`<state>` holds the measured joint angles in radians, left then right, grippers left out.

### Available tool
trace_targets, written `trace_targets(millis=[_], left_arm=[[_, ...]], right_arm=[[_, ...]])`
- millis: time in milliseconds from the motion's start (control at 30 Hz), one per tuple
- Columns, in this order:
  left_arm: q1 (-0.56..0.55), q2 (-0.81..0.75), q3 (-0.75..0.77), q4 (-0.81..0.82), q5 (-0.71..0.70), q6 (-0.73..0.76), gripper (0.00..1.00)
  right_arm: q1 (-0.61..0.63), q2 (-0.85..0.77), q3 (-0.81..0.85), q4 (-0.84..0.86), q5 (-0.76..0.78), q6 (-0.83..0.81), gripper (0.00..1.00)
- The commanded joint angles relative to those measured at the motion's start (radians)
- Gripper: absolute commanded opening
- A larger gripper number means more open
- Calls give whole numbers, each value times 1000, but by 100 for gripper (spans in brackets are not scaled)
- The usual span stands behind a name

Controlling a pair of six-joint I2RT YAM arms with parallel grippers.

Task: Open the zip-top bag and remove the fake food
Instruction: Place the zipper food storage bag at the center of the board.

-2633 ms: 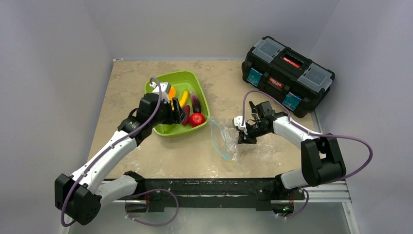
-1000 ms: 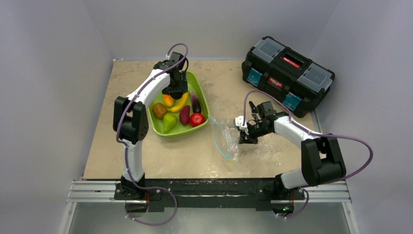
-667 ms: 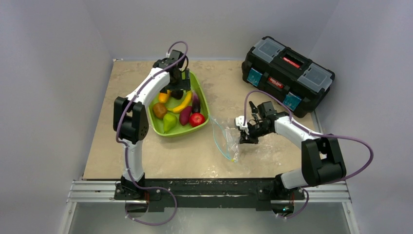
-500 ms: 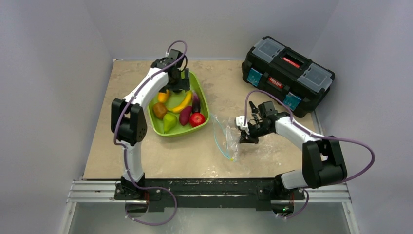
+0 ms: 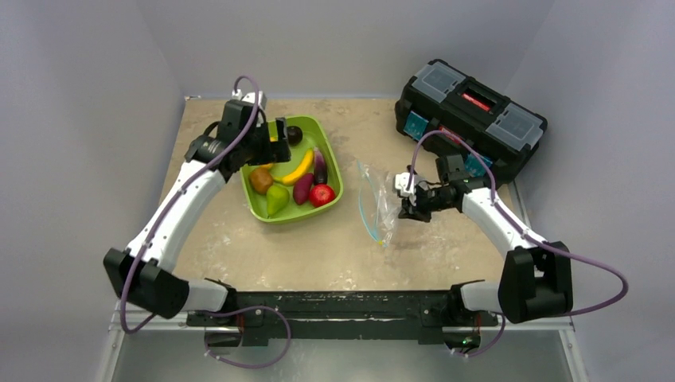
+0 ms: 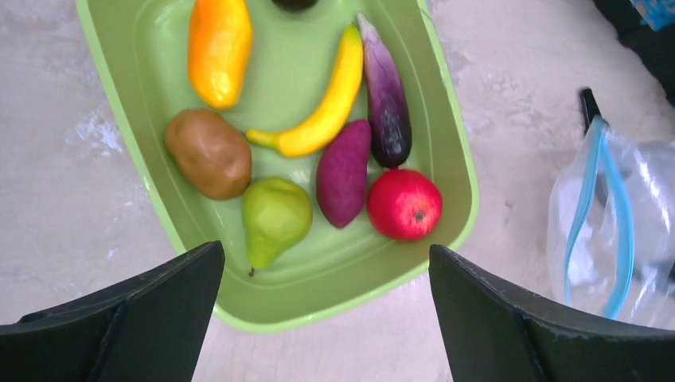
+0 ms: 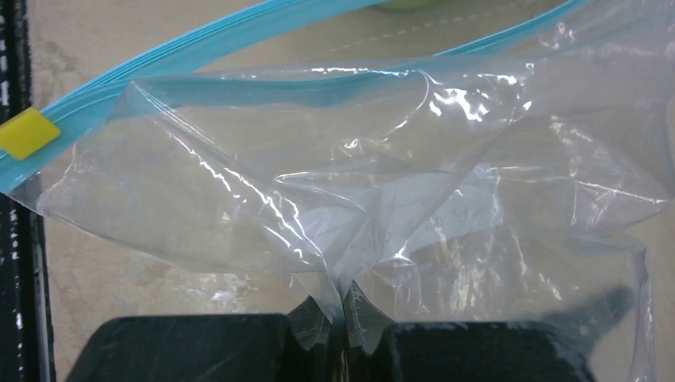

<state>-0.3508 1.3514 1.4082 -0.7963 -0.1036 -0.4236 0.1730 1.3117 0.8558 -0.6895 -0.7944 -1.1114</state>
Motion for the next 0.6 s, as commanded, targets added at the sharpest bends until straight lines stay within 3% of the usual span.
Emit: trace_targets(millis=[0,200,400,567], left_arm=[[9,-138,-118,45,98,-16,100],[12,-299,-272,76,178,-80,100],[13,-407,-375,106,218,-113,100],[14,-479,-403,80,229,-124,100]], right_arm=[[-24,-9,99,-11,97,143,3],[-18,67,190,38,232,260,9],[53,282,371,53,383,306,9],[73,448,606,35,407,361,26]])
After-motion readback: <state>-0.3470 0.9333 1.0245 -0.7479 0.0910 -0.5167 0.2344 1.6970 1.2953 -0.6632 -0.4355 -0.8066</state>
